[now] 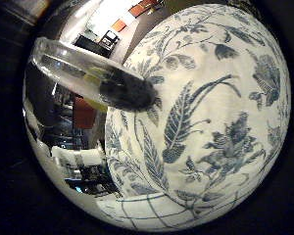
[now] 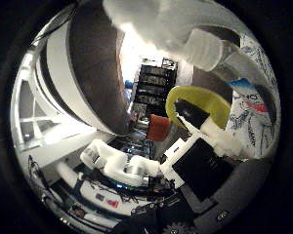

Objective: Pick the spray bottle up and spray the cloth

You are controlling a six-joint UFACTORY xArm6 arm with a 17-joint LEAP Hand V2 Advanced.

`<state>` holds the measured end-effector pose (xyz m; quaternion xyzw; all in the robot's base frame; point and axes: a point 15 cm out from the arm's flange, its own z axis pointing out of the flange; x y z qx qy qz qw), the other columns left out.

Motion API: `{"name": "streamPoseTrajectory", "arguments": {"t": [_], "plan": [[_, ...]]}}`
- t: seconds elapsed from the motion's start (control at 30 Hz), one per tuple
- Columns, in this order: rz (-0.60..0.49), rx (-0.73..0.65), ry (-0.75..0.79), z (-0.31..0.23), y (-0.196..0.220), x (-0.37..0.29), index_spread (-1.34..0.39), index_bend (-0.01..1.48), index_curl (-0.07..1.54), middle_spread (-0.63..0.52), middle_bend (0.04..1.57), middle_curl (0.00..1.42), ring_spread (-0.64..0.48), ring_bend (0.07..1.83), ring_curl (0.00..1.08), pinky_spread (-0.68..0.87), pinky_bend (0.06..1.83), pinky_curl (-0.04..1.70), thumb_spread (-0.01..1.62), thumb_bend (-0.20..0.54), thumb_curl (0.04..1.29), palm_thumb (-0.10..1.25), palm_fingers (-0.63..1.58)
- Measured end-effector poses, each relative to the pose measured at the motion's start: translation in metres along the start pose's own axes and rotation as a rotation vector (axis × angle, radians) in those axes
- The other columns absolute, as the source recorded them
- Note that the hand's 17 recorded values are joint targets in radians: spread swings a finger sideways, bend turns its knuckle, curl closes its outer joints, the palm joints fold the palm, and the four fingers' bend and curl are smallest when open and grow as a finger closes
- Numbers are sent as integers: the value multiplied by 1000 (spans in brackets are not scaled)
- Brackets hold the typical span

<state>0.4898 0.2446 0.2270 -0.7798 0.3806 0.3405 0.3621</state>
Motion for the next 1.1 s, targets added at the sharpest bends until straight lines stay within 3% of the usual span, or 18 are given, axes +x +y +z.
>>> {"name": "streamPoseTrajectory", "arguments": {"t": [0.3,0.73,1.1], "plan": [[33,-148,137,-20,35,29,-299,192,382,23,360,357,91,423,227,363,438,171,999,-24,488,798,337],[49,-153,240,-72,50,53,-297,179,367,30,327,355,124,362,231,379,369,186,1017,-23,485,802,360],[27,-114,310,-131,56,31,-298,178,357,25,319,359,136,328,236,383,332,205,1017,-23,484,802,378]]}}
